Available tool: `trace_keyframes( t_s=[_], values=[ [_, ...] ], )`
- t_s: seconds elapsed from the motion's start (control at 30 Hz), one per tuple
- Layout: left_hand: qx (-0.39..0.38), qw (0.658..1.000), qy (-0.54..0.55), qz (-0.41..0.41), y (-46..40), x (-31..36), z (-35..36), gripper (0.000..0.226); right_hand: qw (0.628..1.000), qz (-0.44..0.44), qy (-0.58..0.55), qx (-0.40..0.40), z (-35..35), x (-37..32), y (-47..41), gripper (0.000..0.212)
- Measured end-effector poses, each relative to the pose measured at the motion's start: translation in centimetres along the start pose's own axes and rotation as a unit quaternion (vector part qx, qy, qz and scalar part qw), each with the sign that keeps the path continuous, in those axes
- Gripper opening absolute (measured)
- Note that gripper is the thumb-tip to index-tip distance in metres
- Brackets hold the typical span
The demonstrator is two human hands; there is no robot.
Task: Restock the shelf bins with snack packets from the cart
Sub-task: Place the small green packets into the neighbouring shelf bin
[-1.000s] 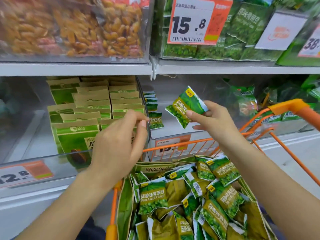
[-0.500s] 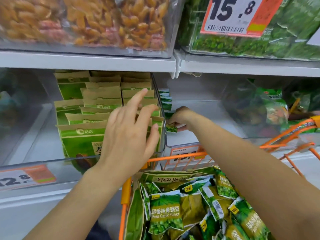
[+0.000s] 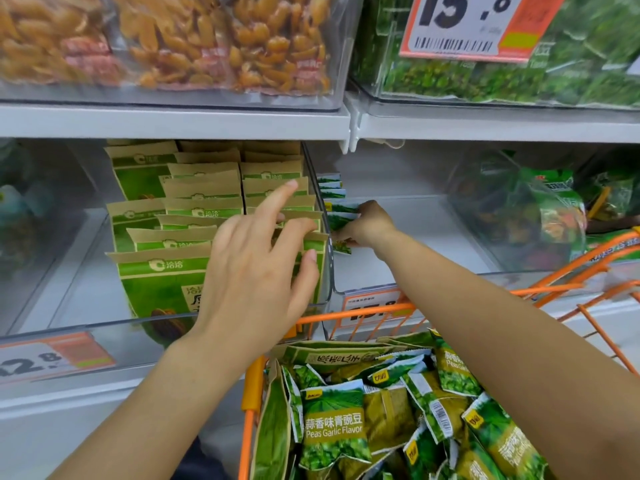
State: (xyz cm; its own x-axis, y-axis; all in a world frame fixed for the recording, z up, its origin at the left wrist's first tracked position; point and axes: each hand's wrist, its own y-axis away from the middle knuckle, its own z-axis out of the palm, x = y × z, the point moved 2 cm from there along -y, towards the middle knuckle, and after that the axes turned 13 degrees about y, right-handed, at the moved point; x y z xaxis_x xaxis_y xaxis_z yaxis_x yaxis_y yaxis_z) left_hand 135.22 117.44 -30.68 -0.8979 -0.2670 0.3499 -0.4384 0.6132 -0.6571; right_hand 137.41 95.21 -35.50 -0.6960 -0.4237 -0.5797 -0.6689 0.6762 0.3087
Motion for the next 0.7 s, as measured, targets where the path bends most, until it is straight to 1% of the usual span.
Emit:
trace_keyframes(
  t_s=[0.07, 0.2, 0.23, 0.33, 0.37, 0.4, 0.5, 0.57, 0.63, 0.67, 0.7],
  values=[
    [0.002, 1.000, -0.001, 0.002, 0.0, 0.1, 0.0, 0.025, 0.999, -0.004, 0.017, -0.033, 0.0, -0.2, 1.0, 0.067],
    [0.001, 1.000, -0.001, 0.002, 0.0, 0.1, -0.1, 0.024, 0.999, -0.023, 0.038, -0.031, 0.1, 0.0, 0.3, 0.079],
    [-0.001, 1.000, -0.002, 0.002, 0.0, 0.0, 0.0, 0.024, 0.998, -0.030, 0.055, -0.020, 0.1, -0.1, 0.2, 0.076],
    [-0.004, 1.000, -0.007, 0.002, 0.0, 0.0, -0.1, 0.025, 0.986, -0.049, 0.159, 0.020, 0.2, -0.1, 0.0, 0.061],
    [-0.004, 1.000, -0.008, 0.002, 0.0, -0.1, -0.1, 0.025, 0.981, -0.050, 0.184, 0.025, 0.2, 0.0, 0.0, 0.060],
    [-0.005, 1.000, -0.008, 0.003, 0.0, -0.1, -0.1, 0.026, 0.982, -0.047, 0.184, 0.017, 0.2, 0.0, 0.0, 0.060],
    [-0.009, 1.000, -0.006, 0.005, 0.0, -0.1, -0.1, 0.025, 0.992, -0.014, 0.116, -0.035, 0.1, 0.0, 0.5, 0.070],
    [-0.009, 1.000, -0.003, 0.004, -0.1, -0.1, -0.2, 0.023, 0.993, -0.008, 0.112, -0.041, -0.1, 0.1, 0.8, 0.081],
    [-0.009, 1.000, 0.001, 0.001, -0.1, -0.1, -0.2, 0.022, 0.990, -0.017, 0.137, -0.038, -0.4, 0.2, 1.2, 0.086],
    [-0.009, 1.000, 0.002, 0.000, -0.1, -0.1, -0.2, 0.022, 0.984, -0.030, 0.170, -0.035, -0.7, 0.2, 1.6, 0.086],
    [-0.009, 1.000, 0.004, 0.000, -0.1, 0.0, -0.3, 0.022, 0.973, -0.048, 0.225, -0.026, -1.3, 0.2, 2.1, 0.083]
  ],
)
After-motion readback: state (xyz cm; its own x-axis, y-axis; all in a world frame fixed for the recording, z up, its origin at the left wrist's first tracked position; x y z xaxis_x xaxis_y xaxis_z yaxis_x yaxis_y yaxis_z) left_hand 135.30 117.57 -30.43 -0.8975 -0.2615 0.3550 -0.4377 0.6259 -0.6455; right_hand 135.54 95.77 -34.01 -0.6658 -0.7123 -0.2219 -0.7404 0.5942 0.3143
